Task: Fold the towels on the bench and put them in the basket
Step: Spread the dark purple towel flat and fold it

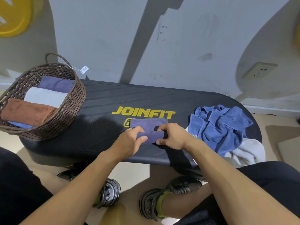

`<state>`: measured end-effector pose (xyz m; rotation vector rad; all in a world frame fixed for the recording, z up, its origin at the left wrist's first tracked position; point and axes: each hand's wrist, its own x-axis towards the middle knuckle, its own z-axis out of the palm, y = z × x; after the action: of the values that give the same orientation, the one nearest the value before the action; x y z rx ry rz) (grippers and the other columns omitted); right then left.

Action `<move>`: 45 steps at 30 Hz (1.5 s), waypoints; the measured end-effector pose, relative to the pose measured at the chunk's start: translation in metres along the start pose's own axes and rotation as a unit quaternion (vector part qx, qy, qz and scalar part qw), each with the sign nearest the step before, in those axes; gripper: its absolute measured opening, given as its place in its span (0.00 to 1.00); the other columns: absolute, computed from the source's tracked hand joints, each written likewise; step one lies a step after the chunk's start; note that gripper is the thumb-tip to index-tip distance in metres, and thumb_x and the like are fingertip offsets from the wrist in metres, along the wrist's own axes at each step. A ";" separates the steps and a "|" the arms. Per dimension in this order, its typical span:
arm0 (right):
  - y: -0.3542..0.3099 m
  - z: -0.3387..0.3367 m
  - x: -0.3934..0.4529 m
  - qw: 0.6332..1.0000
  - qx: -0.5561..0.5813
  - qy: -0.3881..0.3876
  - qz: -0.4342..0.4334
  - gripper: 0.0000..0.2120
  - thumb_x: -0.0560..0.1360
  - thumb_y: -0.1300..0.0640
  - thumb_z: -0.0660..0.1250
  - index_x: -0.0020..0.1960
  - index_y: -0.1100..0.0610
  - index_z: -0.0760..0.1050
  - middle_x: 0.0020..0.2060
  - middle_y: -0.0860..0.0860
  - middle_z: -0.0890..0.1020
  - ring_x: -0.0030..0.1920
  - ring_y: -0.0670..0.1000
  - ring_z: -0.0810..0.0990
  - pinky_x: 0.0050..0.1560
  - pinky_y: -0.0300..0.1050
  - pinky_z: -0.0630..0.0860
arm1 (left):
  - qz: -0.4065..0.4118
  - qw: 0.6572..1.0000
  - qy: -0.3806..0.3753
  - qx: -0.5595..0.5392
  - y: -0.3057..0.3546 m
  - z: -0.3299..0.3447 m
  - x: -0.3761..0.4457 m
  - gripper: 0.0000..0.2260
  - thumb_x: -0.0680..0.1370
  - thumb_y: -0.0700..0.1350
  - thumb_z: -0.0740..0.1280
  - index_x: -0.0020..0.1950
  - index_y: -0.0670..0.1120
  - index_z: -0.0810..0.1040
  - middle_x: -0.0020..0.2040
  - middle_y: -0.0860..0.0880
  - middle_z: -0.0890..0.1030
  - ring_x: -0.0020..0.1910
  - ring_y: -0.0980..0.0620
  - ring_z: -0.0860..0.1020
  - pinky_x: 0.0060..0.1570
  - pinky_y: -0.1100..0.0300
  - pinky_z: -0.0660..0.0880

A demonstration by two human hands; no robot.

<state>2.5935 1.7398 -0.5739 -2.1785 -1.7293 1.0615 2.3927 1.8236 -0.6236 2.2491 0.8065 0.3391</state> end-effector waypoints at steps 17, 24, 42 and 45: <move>0.017 -0.005 0.005 0.968 0.226 -0.036 0.100 0.12 0.66 0.57 0.81 0.46 0.57 0.81 0.44 0.55 0.85 0.46 0.57 0.82 0.56 0.55 0.80 | -0.196 0.978 0.014 -0.073 -0.008 -0.014 0.006 0.10 0.75 0.53 0.72 0.43 0.47 0.78 0.40 0.51 0.81 0.41 0.50 0.78 0.41 0.56 0.74; 0.025 0.006 0.013 0.959 0.239 0.025 0.152 0.12 0.78 0.52 0.69 0.44 0.61 0.76 0.34 0.56 0.78 0.38 0.54 0.75 0.48 0.56 0.78 | -0.217 0.970 0.097 -0.046 0.000 -0.003 0.006 0.13 0.77 0.54 0.69 0.38 0.52 0.69 0.31 0.57 0.72 0.31 0.57 0.72 0.30 0.66 0.63; 0.016 0.047 0.022 0.902 0.184 0.313 0.234 0.20 0.71 0.34 0.69 0.39 0.52 0.75 0.32 0.44 0.78 0.38 0.50 0.78 0.38 0.42 0.69 | -0.304 0.946 0.059 0.100 0.000 0.000 0.015 0.23 0.81 0.60 0.58 0.34 0.45 0.67 0.36 0.44 0.76 0.39 0.40 0.74 0.37 0.54 0.65; 0.016 0.047 0.024 0.901 0.174 0.315 0.242 0.21 0.71 0.34 0.68 0.38 0.52 0.74 0.32 0.45 0.79 0.38 0.50 0.78 0.38 0.43 0.69 | -0.316 0.939 0.023 0.130 -0.001 -0.004 0.012 0.25 0.80 0.63 0.56 0.41 0.42 0.74 0.42 0.41 0.82 0.41 0.40 0.78 0.40 0.54 0.70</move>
<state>2.5790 1.7422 -0.6271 -2.3788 -0.6840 0.5620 2.3999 1.8340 -0.6218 2.0713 1.6124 -0.0276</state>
